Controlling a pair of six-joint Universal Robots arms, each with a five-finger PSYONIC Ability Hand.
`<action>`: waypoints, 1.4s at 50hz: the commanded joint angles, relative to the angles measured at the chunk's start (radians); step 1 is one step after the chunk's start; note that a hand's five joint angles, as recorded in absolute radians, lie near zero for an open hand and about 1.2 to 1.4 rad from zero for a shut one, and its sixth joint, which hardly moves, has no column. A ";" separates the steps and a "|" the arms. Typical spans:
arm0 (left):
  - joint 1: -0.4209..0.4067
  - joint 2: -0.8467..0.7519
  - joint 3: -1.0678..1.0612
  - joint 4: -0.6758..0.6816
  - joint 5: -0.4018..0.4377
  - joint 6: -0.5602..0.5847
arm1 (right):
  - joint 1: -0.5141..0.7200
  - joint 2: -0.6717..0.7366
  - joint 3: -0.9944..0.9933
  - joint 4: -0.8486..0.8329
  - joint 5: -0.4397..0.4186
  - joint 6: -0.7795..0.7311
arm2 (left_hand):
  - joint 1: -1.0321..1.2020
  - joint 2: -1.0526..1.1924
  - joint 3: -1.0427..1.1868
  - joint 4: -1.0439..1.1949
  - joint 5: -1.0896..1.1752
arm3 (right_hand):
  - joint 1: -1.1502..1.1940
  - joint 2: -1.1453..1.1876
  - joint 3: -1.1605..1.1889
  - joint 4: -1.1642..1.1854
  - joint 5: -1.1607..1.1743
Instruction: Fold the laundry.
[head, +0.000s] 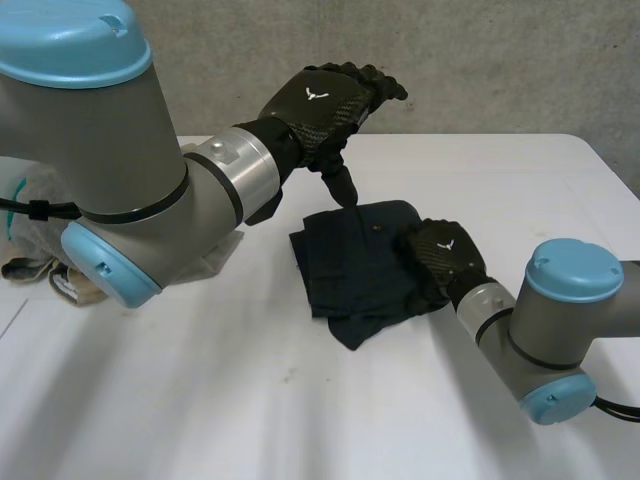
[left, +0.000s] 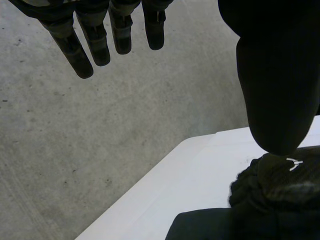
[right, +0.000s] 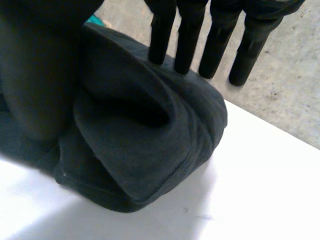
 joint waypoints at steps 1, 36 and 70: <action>0.000 0.000 0.003 0.014 -0.025 -0.007 | -0.031 -0.069 -0.005 0.009 -0.005 0.091 | -0.040 -0.036 -0.044 -0.030 -0.046 | 0.650 0.660 0.647 0.677 0.708; 0.035 0.007 0.004 0.015 0.010 -0.013 | -0.142 0.216 -0.440 0.104 0.016 0.134 | -0.040 -0.036 -0.044 -0.030 -0.046 | 0.768 0.777 0.765 0.795 0.825; 0.009 -0.013 0.064 0.006 0.003 -0.016 | -0.499 0.792 -1.445 0.246 0.252 0.242 | -0.040 -0.036 -0.044 -0.030 -0.046 | 0.768 0.777 0.765 0.795 0.825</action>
